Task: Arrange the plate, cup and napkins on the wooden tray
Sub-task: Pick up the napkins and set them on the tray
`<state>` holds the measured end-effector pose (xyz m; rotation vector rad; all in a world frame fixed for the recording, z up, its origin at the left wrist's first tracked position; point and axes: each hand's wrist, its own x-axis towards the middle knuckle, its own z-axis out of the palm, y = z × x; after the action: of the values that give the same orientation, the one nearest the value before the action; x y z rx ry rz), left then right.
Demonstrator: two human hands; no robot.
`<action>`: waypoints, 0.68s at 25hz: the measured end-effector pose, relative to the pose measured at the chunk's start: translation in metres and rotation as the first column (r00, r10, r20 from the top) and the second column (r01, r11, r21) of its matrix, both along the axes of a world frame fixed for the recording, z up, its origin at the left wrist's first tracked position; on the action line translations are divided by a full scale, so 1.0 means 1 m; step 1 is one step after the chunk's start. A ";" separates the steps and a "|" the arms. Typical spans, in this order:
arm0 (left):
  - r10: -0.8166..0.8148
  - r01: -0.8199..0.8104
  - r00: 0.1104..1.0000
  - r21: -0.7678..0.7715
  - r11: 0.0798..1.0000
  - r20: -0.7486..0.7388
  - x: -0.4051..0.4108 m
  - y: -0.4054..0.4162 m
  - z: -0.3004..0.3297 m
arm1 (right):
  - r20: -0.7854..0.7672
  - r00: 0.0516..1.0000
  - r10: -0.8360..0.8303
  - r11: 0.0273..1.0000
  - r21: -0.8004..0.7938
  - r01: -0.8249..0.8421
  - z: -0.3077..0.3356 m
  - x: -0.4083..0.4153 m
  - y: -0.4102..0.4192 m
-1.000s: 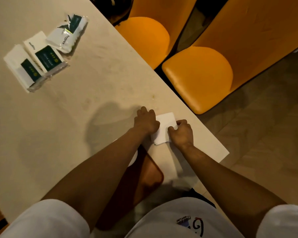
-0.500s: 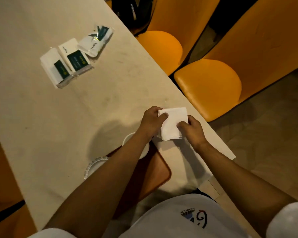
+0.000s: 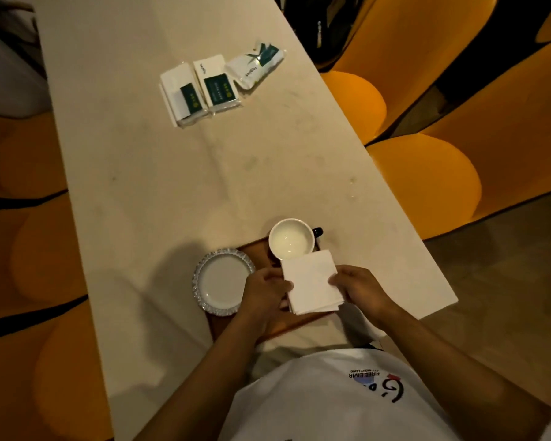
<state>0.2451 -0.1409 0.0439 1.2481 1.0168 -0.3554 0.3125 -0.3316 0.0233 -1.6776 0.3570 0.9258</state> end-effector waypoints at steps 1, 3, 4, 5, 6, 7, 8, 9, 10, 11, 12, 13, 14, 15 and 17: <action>0.014 -0.014 1.000 -0.010 1.000 -0.027 -0.006 -0.001 -0.004 | -0.004 0.999 0.054 0.998 -0.037 -0.054 -0.004 -0.004 0.001; 0.025 -0.027 0.995 -0.022 0.999 -0.097 -0.013 -0.003 -0.016 | 0.018 0.985 0.170 0.972 -0.169 -0.164 -0.013 -0.009 0.004; 0.014 -0.017 0.993 -0.023 1.000 -0.117 -0.016 -0.005 -0.023 | 0.029 0.977 0.212 0.951 -0.236 -0.199 -0.018 -0.011 0.005; -0.014 0.012 0.992 -0.013 1.000 -0.123 -0.018 -0.007 -0.029 | 0.038 0.969 0.242 0.931 -0.290 -0.222 -0.023 -0.011 0.006; -0.062 0.065 0.991 0.019 0.998 -0.121 -0.020 -0.009 -0.036 | 0.047 0.961 0.274 0.910 -0.335 -0.243 -0.027 -0.011 0.007; -0.120 0.128 0.986 0.069 0.989 -0.119 -0.022 -0.012 -0.042 | 0.060 0.948 0.312 0.886 -0.378 -0.268 -0.032 -0.011 0.008; -0.171 0.187 0.978 0.131 0.974 -0.120 -0.022 -0.014 -0.047 | 0.078 0.933 0.353 0.860 -0.420 -0.290 -0.036 -0.010 0.009; -0.212 0.233 0.970 0.192 0.953 -0.123 -0.021 -0.016 -0.052 | 0.097 0.917 0.386 0.837 -0.454 -0.305 -0.040 -0.009 0.009; -0.241 0.265 0.963 0.238 0.934 -0.125 -0.021 -0.018 -0.056 | 0.119 0.906 0.407 0.822 -0.479 -0.307 -0.044 -0.009 0.010; -0.257 0.282 0.958 0.270 0.921 -0.126 -0.020 -0.020 -0.059 | 0.138 0.898 0.419 0.812 -0.499 -0.302 -0.048 -0.008 0.010; -0.263 0.290 0.956 0.286 0.913 -0.131 -0.018 -0.021 -0.061 | 0.153 0.892 0.425 0.804 -0.518 -0.293 -0.052 -0.008 0.010; -0.267 0.297 0.954 0.298 0.907 -0.138 -0.017 -0.022 -0.063 | 0.164 0.887 0.431 0.794 -0.536 -0.287 -0.055 -0.007 0.010; -0.275 0.308 0.950 0.307 0.900 -0.147 -0.016 -0.023 -0.065 | 0.172 0.882 0.439 0.786 -0.550 -0.284 -0.057 -0.007 0.011; -0.288 0.324 0.945 0.318 0.891 -0.156 -0.014 -0.023 -0.066 | 0.177 0.878 0.445 0.780 -0.558 -0.283 -0.059 -0.007 0.011; -0.319 0.356 0.934 0.346 0.868 -0.160 -0.013 -0.022 -0.068 | 0.186 0.873 0.451 0.778 -0.560 -0.283 -0.062 -0.006 0.012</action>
<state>0.2324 -0.1629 -0.0241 1.7779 0.9734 -0.5157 0.3063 -0.3197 -0.0391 -2.4276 0.0476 0.8700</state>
